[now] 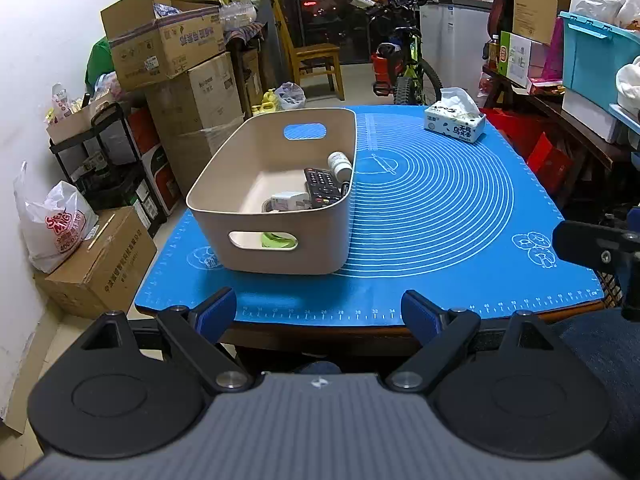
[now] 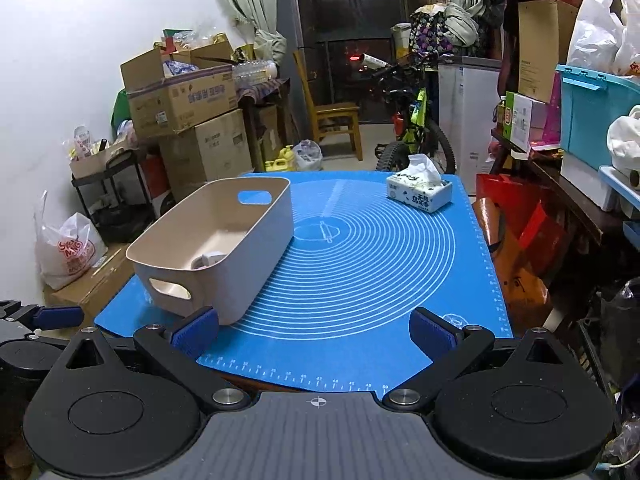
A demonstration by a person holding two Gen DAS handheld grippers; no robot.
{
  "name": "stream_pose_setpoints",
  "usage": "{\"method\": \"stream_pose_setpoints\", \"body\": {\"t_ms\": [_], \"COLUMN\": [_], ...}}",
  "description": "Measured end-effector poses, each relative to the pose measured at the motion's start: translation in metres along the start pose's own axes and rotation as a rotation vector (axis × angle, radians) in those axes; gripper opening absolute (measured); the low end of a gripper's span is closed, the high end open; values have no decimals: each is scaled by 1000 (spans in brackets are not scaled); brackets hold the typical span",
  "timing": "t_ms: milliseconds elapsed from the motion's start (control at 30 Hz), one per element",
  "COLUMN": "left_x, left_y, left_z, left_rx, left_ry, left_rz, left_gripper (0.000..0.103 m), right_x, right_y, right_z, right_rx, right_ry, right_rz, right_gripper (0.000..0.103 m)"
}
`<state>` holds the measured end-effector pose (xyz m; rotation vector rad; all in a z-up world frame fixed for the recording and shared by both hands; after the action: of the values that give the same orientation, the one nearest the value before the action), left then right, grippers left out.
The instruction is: Organize rigid objects
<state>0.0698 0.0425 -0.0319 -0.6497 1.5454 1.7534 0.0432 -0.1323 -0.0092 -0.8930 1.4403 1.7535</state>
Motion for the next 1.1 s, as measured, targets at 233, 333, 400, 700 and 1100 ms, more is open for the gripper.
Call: {"method": "stream_pose_setpoints", "body": {"t_ms": [233,333,400,700,1100], "left_x": [0,0,-1,-1,0], "left_y": [1,2,3,3,1], "left_z": [-1,-1,-1,-2,-4], "left_rx": [-2,0,-1,7,11], "left_ry": [-1,2,3,8,9], "left_rz": [-1,-4,-8,-15,-11], "left_gripper": [89,89,89,89,89], "right_x": [1,1,1,3,4], "right_y": [3,3,3,3,5], "right_z": [2,1,0,-2,-2], "right_rx": [10,12,15,24,26], "right_ry": [15,9,0,-2,-5], "right_rz": [-5,-8,-13,-13,-14], "right_gripper": [100,100,100,100,100]}}
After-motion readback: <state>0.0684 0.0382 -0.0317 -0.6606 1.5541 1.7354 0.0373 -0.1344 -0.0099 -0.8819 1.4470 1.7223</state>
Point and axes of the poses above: each gripper's, at about its wrist camera, not at the fingertips, and y roughly against the way its jaws point, z to its left, x to its underside, the point moved 9 cm from there along -y, roughly the way its jaws point, and after that the axes turned 2 degrees about -x, right-handed, at the moved point
